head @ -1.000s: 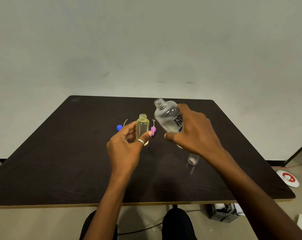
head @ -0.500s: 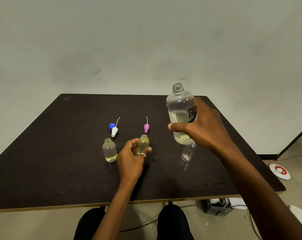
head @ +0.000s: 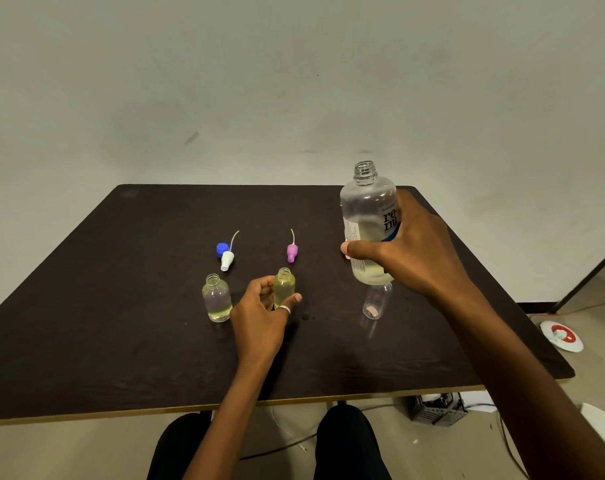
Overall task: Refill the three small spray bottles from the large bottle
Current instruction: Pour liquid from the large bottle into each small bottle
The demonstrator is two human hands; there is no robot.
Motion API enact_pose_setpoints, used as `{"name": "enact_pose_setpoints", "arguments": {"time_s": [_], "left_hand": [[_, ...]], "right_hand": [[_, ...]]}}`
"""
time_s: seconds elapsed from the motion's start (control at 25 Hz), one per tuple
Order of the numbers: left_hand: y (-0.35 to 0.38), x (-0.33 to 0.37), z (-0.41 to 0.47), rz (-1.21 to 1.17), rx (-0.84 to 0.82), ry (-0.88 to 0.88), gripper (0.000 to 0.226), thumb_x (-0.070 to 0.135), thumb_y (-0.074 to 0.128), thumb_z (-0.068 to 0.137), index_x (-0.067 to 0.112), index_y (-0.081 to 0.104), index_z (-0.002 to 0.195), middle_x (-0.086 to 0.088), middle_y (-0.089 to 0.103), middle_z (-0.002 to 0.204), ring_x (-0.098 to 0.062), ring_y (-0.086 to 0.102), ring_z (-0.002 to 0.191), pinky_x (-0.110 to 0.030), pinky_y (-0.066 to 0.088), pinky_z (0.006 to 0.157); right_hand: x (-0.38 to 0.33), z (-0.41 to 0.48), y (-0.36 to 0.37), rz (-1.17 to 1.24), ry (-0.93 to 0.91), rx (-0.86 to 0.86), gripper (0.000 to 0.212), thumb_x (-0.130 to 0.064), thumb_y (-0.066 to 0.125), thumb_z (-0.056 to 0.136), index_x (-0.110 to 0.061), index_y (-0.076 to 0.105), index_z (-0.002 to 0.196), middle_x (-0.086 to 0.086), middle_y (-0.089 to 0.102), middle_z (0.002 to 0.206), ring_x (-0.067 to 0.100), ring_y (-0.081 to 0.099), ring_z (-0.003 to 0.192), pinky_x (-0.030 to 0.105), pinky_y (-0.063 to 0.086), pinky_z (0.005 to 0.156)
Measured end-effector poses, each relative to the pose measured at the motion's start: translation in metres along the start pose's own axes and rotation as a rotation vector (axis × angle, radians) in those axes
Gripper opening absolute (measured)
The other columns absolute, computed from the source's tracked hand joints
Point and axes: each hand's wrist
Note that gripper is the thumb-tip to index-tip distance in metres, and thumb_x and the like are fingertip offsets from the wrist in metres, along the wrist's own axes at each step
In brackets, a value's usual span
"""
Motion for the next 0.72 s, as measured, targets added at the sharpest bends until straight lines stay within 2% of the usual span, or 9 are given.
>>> {"name": "enact_pose_setpoints", "arguments": {"time_s": [0.24, 0.4, 0.48, 0.64, 0.72], "left_hand": [[0.001, -0.001, 0.0, -0.01, -0.022, -0.006, 0.051, 0.025, 0.087, 0.073, 0.026, 0.062, 0.116, 0.008, 0.071, 0.113, -0.003, 0.067, 0.102, -0.014, 0.052, 0.083], [-0.004, -0.001, -0.008, 0.047, -0.031, -0.018, 0.077, 0.031, 0.089, 0.07, 0.019, 0.054, 0.137, 0.001, 0.061, 0.136, -0.012, 0.057, 0.125, -0.027, 0.048, 0.102], [-0.008, 0.0, -0.025, 0.11, -0.009, -0.041, 0.085, 0.037, 0.088, 0.07, 0.017, 0.049, 0.143, -0.002, 0.056, 0.143, -0.015, 0.053, 0.131, -0.028, 0.043, 0.106], [-0.012, 0.013, -0.076, 0.133, 0.091, 0.035, 0.071, 0.036, 0.084, 0.074, 0.019, 0.056, 0.137, 0.002, 0.061, 0.136, -0.011, 0.057, 0.125, -0.025, 0.045, 0.1], [-0.004, 0.022, -0.087, 0.087, 0.053, 0.131, 0.057, 0.029, 0.083, 0.077, 0.022, 0.062, 0.129, 0.008, 0.066, 0.126, -0.002, 0.061, 0.116, -0.022, 0.05, 0.096]], "right_hand": [[0.0, -0.001, -0.003, 0.0, 0.001, 0.001, 0.071, -0.055, 0.082, 0.06, -0.032, 0.051, 0.12, -0.013, 0.065, 0.104, 0.007, 0.063, 0.091, 0.033, 0.055, 0.081], [0.0, -0.002, -0.007, -0.001, -0.004, 0.015, 0.072, -0.053, 0.083, 0.06, -0.031, 0.051, 0.12, -0.013, 0.064, 0.105, 0.009, 0.062, 0.092, 0.03, 0.053, 0.08], [0.001, -0.002, -0.009, 0.001, 0.001, 0.014, 0.072, -0.052, 0.084, 0.061, -0.03, 0.05, 0.12, -0.013, 0.064, 0.104, 0.009, 0.063, 0.091, 0.029, 0.053, 0.079], [0.006, -0.002, -0.012, -0.007, 0.01, 0.011, 0.072, -0.054, 0.082, 0.06, -0.031, 0.051, 0.121, -0.012, 0.065, 0.104, 0.008, 0.062, 0.09, 0.027, 0.051, 0.076], [0.009, -0.002, -0.015, -0.004, 0.016, 0.013, 0.073, -0.055, 0.082, 0.06, -0.031, 0.051, 0.122, -0.013, 0.064, 0.104, 0.007, 0.062, 0.09, 0.027, 0.051, 0.076]]}}
Point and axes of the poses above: each hand's wrist, its own z-axis towards the middle knuckle, its own y-axis out of the palm, x = y × z
